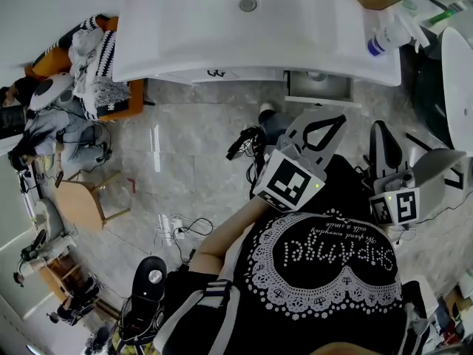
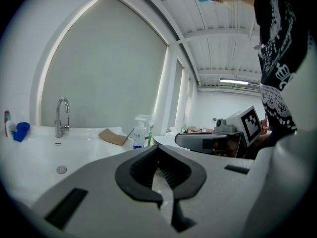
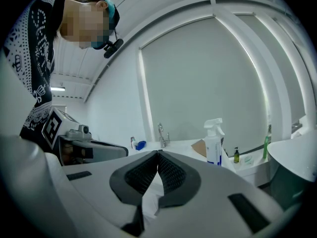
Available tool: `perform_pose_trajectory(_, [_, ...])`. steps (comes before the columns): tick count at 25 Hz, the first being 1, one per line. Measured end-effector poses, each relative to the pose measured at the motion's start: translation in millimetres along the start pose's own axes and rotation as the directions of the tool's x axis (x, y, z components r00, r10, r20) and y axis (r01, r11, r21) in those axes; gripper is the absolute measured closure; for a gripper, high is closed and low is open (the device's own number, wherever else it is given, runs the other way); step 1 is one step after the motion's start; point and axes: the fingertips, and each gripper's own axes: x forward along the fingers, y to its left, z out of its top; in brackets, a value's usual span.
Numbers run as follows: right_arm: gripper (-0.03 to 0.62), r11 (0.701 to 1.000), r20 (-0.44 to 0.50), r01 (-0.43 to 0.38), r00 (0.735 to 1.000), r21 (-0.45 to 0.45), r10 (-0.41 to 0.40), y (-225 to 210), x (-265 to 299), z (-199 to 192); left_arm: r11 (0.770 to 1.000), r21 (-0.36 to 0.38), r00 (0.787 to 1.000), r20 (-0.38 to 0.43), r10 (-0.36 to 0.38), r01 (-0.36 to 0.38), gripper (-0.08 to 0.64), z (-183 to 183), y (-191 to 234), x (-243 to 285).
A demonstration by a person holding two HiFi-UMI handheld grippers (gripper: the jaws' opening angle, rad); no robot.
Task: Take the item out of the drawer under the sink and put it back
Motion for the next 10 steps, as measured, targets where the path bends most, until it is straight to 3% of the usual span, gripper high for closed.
perform_pose_trajectory(10, [0.574,1.000,-0.016,0.007,1.000,-0.010,-0.007,-0.7,-8.4,-4.7,1.000,0.007,1.000,-0.003,-0.014,0.014,0.555,-0.6,-5.9,0.7])
